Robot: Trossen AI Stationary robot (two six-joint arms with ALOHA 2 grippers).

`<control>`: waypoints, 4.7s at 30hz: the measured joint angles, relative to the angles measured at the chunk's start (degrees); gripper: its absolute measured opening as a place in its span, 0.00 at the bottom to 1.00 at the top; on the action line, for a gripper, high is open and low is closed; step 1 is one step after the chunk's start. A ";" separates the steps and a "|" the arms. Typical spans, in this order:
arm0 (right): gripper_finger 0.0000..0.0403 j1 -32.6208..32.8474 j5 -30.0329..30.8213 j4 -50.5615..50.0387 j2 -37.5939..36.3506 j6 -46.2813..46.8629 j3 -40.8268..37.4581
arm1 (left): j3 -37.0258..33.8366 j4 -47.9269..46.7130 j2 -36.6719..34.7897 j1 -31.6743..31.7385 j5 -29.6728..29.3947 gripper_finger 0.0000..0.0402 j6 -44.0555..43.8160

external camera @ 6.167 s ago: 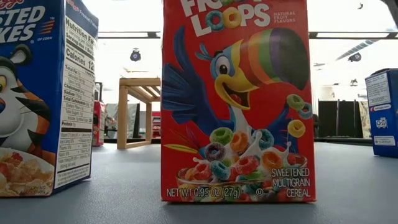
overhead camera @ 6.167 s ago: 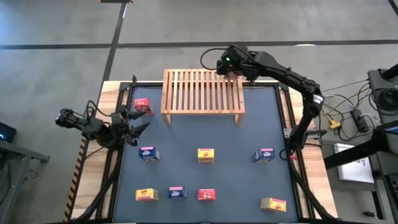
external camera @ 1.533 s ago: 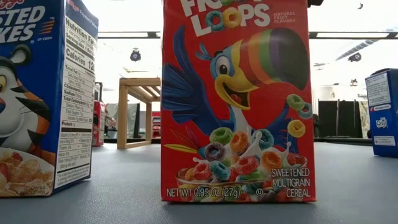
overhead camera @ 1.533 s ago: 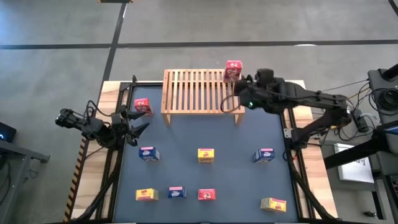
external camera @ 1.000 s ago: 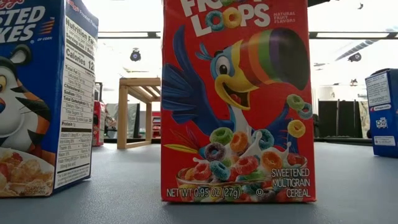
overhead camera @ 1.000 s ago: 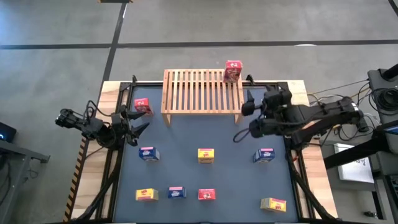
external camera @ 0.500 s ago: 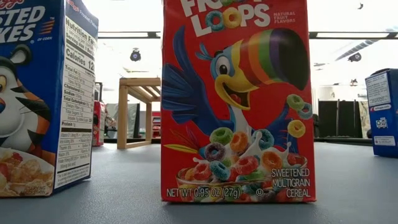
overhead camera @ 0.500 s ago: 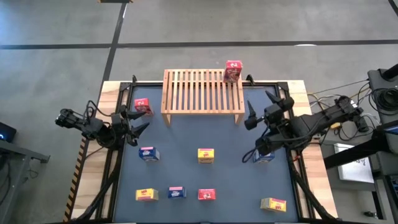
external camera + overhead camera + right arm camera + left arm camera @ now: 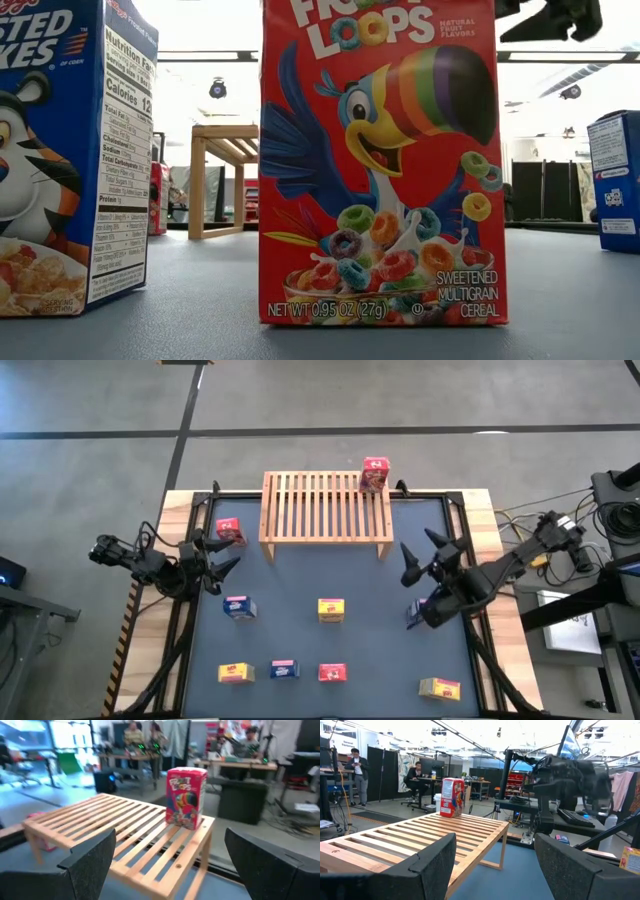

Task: Stack cereal on shelf
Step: Put the bottom red cereal box on the shelf aligned with the other red cereal box

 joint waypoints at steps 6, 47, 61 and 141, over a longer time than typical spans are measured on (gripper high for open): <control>0.90 4.96 1.68 0.08 0.83 11.11 -6.75 | 0.00 0.01 0.00 0.00 -0.01 0.63 -0.02; 0.90 18.91 0.95 11.04 0.87 -14.92 -6.21 | 0.00 0.00 0.02 0.02 0.00 0.63 -0.02; 0.90 13.82 -36.19 72.03 5.52 -87.02 -7.44 | 0.00 0.00 0.01 0.01 0.01 0.63 -0.02; 0.90 -4.11 -56.27 84.68 1.97 -86.41 -13.45 | 10.04 34.23 45.06 -0.13 30.79 0.63 -5.67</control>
